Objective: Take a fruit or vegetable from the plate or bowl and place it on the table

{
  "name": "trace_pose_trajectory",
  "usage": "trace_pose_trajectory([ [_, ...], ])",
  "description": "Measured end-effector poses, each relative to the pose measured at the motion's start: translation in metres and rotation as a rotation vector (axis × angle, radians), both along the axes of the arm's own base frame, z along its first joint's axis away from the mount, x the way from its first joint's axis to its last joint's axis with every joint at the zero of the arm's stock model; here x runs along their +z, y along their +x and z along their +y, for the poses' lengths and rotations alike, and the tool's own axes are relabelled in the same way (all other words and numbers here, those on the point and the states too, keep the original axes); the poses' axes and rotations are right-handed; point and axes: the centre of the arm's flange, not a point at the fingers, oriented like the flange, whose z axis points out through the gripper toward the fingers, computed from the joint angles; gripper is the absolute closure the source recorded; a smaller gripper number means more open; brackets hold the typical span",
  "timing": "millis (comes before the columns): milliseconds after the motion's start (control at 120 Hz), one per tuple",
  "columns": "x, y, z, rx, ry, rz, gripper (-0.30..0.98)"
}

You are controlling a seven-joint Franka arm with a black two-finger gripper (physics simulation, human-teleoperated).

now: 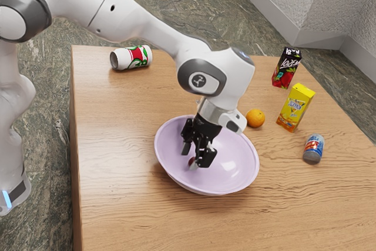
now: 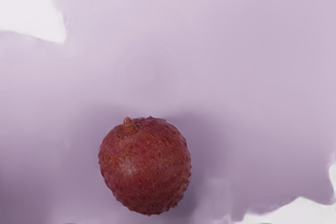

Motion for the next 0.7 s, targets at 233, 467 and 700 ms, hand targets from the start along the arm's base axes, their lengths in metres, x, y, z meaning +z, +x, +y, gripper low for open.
trace_pose_trajectory([
  [233, -0.012, 0.010, 0.015, 0.032, 0.005, 0.002, 0.29],
  [467, -0.019, 0.014, 0.006, 0.021, 0.005, -0.002, 0.38],
  [700, -0.019, 0.019, 0.015, 0.016, 0.023, -0.017, 0.53],
])
